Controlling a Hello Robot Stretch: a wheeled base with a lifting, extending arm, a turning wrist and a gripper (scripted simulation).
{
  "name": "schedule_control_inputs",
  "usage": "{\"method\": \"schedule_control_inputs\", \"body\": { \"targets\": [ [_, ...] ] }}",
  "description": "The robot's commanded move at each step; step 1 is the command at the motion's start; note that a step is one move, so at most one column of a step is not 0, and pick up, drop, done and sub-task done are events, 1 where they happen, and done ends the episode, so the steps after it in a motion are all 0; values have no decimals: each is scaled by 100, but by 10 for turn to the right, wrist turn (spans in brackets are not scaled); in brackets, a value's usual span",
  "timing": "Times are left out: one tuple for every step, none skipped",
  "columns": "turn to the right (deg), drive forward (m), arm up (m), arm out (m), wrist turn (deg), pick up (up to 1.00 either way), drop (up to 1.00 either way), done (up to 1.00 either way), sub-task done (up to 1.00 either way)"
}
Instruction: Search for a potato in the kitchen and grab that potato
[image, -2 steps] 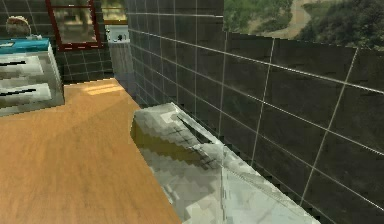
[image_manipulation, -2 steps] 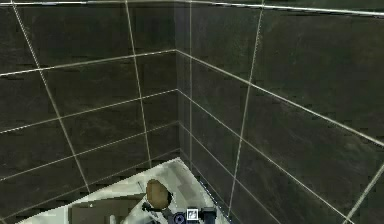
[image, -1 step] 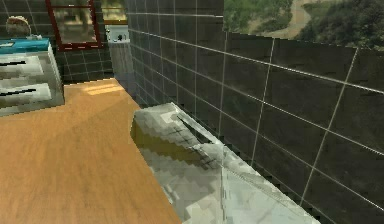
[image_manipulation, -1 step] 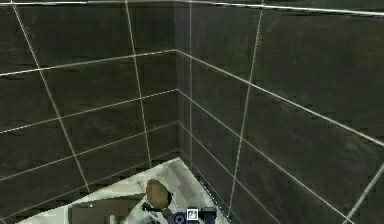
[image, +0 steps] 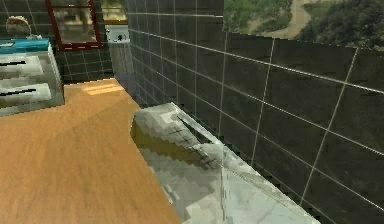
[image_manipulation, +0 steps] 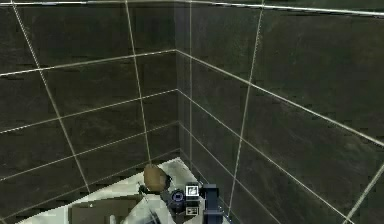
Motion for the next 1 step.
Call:
{"method": "schedule_control_inputs", "body": {
  "targets": [
    [0, 0, 0, 0, 0, 0, 0, 100, 0]
  ]
}}
